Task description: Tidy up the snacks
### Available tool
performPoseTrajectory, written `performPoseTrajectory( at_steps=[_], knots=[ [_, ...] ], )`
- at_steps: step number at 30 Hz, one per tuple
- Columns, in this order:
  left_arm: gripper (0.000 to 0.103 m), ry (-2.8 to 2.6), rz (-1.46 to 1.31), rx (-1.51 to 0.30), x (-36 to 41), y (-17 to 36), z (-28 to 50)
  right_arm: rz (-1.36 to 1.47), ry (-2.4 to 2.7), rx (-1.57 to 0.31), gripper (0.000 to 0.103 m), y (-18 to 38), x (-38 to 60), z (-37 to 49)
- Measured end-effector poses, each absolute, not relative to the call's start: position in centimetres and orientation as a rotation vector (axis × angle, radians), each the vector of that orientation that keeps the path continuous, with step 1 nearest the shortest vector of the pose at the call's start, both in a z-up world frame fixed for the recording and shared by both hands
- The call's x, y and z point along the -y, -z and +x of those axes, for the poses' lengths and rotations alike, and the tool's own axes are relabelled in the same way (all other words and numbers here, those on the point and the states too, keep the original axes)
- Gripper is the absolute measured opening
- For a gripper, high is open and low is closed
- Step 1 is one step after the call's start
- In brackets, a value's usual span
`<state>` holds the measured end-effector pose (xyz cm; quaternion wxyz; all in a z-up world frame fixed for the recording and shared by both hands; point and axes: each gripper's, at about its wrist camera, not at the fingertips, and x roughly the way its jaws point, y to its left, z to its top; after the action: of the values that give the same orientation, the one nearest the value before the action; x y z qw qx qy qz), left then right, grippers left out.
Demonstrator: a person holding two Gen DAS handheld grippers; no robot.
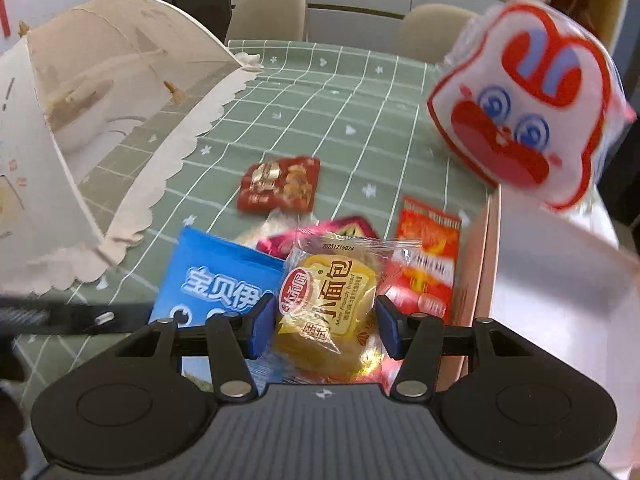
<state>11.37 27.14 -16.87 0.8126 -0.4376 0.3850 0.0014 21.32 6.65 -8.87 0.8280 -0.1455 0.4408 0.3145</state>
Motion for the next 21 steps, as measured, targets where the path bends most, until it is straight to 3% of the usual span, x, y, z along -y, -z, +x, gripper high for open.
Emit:
performPoseTrajectory(
  at_steps=[12, 21],
  knots=[
    [0.017, 0.058, -0.863, -0.836, -22.1, 13.7, 3.7, -0.167, -0.772, -1.103, 0.053, 11.1, -1.0, 14.4],
    [0.017, 0.050, -0.861, -0.816, -18.4, 11.6, -1.8, -0.231, -0.764, -1.051, 0.054, 11.9, 4.7, 9.6]
  ],
)
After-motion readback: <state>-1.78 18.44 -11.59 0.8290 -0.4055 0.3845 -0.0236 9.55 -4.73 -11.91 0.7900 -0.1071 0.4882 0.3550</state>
